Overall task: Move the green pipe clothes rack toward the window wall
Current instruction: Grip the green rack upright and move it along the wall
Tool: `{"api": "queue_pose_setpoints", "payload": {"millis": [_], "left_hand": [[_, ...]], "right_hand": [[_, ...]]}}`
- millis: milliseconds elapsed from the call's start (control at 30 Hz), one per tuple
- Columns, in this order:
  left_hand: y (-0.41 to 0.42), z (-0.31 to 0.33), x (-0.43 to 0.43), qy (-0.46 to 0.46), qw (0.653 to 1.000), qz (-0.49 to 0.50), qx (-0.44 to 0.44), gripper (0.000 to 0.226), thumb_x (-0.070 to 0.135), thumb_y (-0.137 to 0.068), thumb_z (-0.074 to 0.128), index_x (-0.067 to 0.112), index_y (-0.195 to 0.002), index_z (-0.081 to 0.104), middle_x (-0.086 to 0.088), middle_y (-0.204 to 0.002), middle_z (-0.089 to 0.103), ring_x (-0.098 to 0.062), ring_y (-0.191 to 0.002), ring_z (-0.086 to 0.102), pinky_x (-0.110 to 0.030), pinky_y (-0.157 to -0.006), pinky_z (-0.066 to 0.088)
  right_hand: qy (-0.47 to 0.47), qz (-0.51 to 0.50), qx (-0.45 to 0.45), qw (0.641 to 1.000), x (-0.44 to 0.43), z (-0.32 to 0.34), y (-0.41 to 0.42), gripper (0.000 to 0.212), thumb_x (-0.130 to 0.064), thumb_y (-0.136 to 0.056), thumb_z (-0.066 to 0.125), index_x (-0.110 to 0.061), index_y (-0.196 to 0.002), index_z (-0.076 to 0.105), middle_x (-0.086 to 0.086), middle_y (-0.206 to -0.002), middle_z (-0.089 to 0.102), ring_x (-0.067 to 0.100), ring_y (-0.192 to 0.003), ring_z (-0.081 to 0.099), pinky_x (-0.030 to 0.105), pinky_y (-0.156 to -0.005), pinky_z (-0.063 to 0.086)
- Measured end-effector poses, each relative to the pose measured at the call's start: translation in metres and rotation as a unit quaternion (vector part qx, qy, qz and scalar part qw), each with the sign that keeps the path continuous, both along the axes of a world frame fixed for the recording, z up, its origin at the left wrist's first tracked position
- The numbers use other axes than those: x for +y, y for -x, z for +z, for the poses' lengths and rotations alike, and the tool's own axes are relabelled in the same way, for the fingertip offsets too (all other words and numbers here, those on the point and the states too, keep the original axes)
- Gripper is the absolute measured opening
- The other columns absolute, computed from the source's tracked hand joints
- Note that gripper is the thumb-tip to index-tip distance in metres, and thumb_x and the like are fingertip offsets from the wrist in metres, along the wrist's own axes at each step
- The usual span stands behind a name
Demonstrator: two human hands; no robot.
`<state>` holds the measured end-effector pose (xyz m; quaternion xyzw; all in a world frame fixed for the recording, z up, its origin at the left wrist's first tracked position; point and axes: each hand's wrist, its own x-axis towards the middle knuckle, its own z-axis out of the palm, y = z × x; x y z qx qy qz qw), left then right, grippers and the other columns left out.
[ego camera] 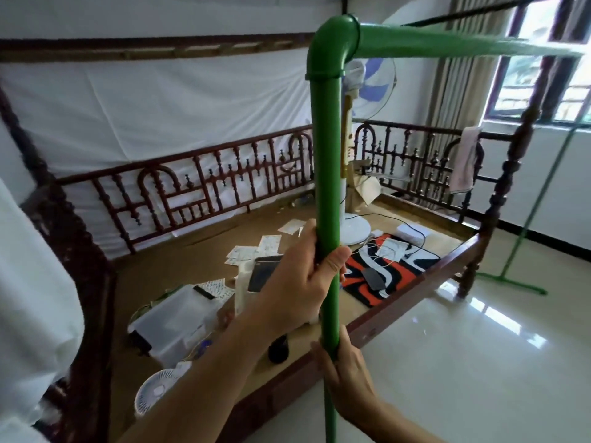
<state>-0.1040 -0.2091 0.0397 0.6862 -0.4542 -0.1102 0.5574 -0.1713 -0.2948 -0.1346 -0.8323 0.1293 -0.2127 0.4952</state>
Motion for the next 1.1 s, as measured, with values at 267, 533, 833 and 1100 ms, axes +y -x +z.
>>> {"api": "queue_pose_setpoints", "payload": {"millis": [267, 533, 833, 1100], "left_hand": [[0.023, -0.007, -0.101, 0.001, 0.996, -0.084, -0.016, 0.012, 0.029, -0.091, 0.053, 0.021, -0.098, 0.048, 0.000, -0.081, 0.060, -0.013, -0.079, 0.065, -0.034, -0.076, 0.059], [0.022, -0.007, -0.205, -0.014, 0.979, -0.199, -0.047, 0.016, 0.030, -0.090, 0.056, 0.021, -0.099, 0.048, -0.008, -0.087, 0.059, -0.022, -0.087, 0.065, -0.036, -0.074, 0.060], [-0.017, -0.005, -0.335, -0.027, 0.925, -0.374, -0.062, 0.020, 0.020, -0.089, 0.058, 0.019, -0.107, 0.047, -0.012, -0.098, 0.065, -0.027, -0.100, 0.066, -0.047, -0.088, 0.056], [-0.008, -0.004, -0.431, -0.012, 0.909, -0.413, -0.056, 0.028, 0.018, -0.089, 0.060, 0.014, -0.115, 0.049, -0.009, -0.104, 0.066, -0.024, -0.100, 0.066, -0.043, -0.088, 0.058]], "right_hand": [[0.006, -0.094, 0.020, 0.995, -0.091, -0.007, 0.039, 0.015, -0.039, -0.093, 0.054, -0.030, -0.093, 0.043, 0.017, -0.076, 0.063, 0.029, -0.068, 0.061, 0.037, -0.060, 0.054], [-0.003, -0.224, 0.051, 0.973, -0.175, -0.009, 0.054, 0.017, -0.035, -0.094, 0.056, -0.035, -0.087, 0.041, 0.013, -0.073, 0.064, 0.026, -0.065, 0.063, 0.035, -0.059, 0.054], [-0.002, -0.399, 0.051, 0.915, -0.270, -0.006, 0.034, 0.013, -0.023, -0.094, 0.058, -0.021, -0.087, 0.046, -0.002, -0.061, 0.058, 0.020, -0.060, 0.065, 0.030, -0.059, 0.055], [0.007, -0.495, 0.084, 0.865, -0.350, 0.000, 0.036, 0.010, -0.028, -0.093, 0.055, -0.019, -0.091, 0.050, 0.005, -0.072, 0.069, 0.017, -0.065, 0.068, 0.032, -0.064, 0.057]]}}
